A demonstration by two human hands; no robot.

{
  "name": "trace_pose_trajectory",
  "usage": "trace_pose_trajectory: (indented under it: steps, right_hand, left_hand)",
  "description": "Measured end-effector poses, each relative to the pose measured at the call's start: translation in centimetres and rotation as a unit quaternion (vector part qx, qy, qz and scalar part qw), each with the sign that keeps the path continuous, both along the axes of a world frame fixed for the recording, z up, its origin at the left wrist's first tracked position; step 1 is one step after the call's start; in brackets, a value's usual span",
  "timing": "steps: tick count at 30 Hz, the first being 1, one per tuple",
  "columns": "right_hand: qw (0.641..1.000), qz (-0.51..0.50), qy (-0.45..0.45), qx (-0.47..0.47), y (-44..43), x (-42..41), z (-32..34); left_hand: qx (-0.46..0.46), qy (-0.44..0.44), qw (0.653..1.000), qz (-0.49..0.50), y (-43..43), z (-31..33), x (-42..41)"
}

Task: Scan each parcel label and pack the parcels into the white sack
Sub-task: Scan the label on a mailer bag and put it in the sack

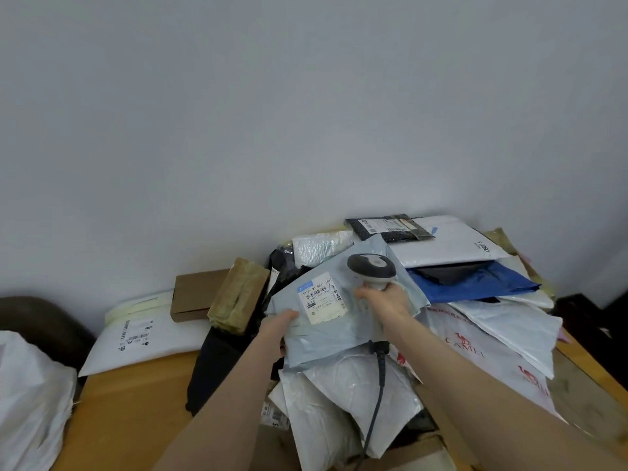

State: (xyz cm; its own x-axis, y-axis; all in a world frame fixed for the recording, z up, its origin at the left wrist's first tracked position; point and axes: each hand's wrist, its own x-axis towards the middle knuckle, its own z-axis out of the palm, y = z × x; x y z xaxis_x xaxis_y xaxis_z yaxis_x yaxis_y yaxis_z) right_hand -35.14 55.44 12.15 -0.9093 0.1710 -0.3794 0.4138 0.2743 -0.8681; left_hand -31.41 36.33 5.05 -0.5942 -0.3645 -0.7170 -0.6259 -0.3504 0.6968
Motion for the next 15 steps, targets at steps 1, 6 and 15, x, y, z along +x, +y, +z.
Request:
trace_pose_trajectory:
  steps: [1, 6, 15]
  right_hand:
    - [1.0, -0.002, 0.001, -0.003, 0.0, 0.0, -0.1]
    - [1.0, 0.01, -0.006, -0.018, 0.1, 0.4, 0.1]
    - [1.0, 0.003, -0.017, -0.016, 0.5, 0.8, 0.1]
  left_hand:
    - [0.019, 0.005, 1.0, 0.0, -0.2, 0.1, 0.2]
    - [0.021, 0.009, 1.0, -0.004, -1.4, 0.1, 1.9]
    - [0.026, 0.054, 0.998, 0.0, -1.1, -1.3, 2.2]
